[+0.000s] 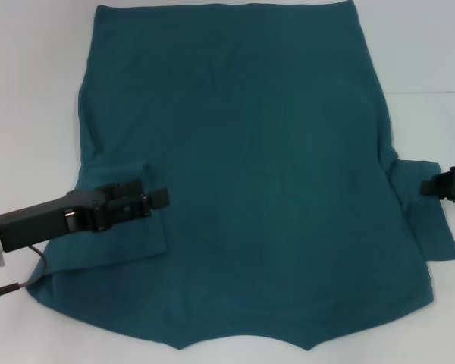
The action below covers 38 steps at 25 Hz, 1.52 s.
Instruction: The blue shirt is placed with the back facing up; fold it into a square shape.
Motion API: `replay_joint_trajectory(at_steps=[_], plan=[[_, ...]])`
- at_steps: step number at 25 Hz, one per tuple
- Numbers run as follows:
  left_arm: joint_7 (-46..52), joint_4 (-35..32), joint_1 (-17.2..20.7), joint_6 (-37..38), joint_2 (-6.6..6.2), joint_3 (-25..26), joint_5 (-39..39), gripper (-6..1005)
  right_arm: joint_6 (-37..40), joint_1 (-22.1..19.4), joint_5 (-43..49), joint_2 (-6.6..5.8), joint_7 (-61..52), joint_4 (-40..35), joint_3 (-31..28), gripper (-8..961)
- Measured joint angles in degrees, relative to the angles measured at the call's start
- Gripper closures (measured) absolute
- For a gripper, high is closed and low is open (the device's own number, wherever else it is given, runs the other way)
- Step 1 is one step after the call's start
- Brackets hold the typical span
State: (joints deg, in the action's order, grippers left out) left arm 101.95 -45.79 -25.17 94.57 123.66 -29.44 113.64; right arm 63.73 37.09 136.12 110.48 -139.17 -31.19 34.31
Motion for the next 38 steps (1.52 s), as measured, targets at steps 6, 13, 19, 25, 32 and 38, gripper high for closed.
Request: replay_joint_trajectory(at_steps=[6,13,19,25,32,38], plan=[[0.0,0.0,-0.08,0.0,0.0,0.0,0.0,85,0.01,-0.26,0.03,0.0,0.01,-0.42,0.09,738],[0.0,0.0,0.21,0.41,0.0,1.73,0.0,86,-1.26,-0.4,0.29,-0.63,2.16,-1.64,2.68,938],[0.01,0.0,0.3,0.76,0.0,2.85,0.01,86,-3.03,0.78,4.96,-0.72,1.81,-3.73,3.96,939],[0.36,0.0,0.37,0.81,0.0,2.98,0.01,87,-3.09,1.58,6.2,-1.65,1.6,-5.26,4.2,939],[0.49,0.0,0.77,0.35,0.0,3.1,0.01,87,-2.53,4.28,12.94,-2.51,-1.64,-5.85,4.47,940],[0.52,0.0,0.95,0.29,0.06,3.54,0.01,88,-1.41,6.83,15.3,-3.41,-2.08,-5.9,4.6,940]])
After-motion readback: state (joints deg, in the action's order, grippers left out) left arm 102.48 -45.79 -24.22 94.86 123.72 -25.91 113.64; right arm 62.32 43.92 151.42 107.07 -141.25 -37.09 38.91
